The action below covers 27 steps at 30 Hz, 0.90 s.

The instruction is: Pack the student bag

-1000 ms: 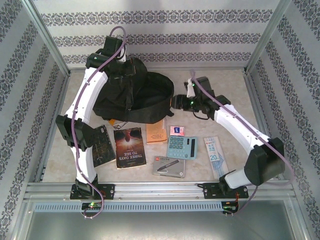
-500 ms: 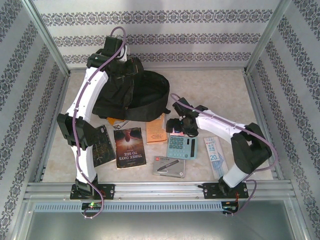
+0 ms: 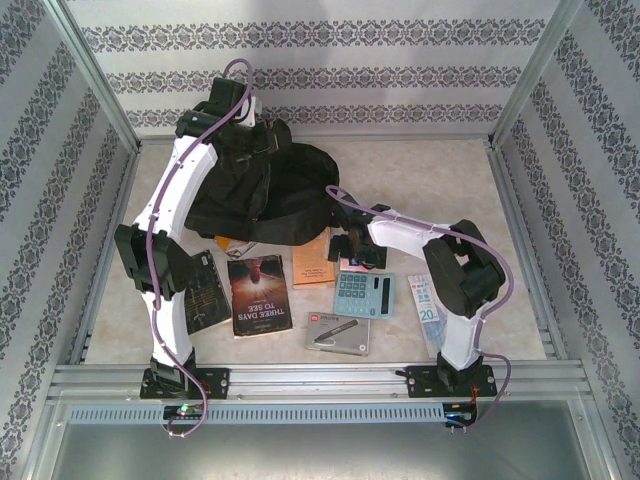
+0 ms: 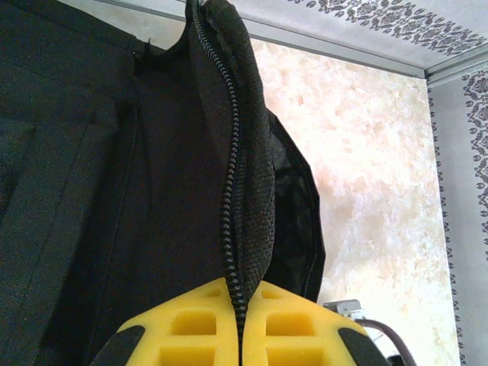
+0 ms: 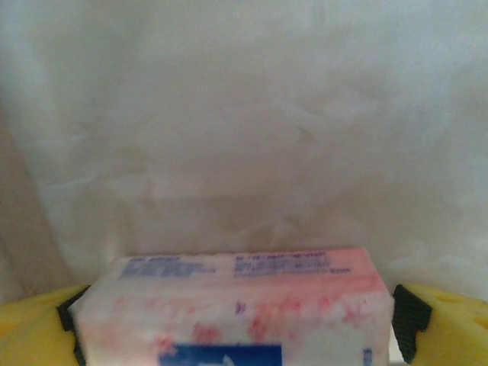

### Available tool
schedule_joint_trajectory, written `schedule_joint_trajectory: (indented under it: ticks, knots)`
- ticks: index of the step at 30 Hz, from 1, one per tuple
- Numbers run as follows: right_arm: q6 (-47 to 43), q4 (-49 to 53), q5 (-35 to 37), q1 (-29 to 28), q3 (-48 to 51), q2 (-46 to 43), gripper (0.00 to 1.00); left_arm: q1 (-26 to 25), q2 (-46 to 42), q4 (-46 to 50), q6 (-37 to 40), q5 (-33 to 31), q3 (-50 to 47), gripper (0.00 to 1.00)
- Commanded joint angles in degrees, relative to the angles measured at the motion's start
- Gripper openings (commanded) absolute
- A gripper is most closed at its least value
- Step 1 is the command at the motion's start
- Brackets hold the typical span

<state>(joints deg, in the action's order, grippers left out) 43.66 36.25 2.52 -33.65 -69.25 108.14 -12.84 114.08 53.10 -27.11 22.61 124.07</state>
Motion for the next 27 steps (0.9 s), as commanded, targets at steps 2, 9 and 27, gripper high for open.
schedule_joint_trajectory:
  ticks: [2,9,27]
  knots:
    - [1.5,0.0,2.3,-0.6,0.0,0.3,0.91,0.7,-1.6,-3.3,-0.7,1.5,-0.1,0.0]
    - [0.6,-0.2,4.6,0.4,1.7,-5.9,0.76,0.4,-1.3,-3.5,-0.9,3.5,0.9,0.0]
    - [-12.8,-7.1,-7.8,8.8,-7.7,-27.6,0.69,-4.7,1.3,7.7,7.1,7.6,14.0,0.0]
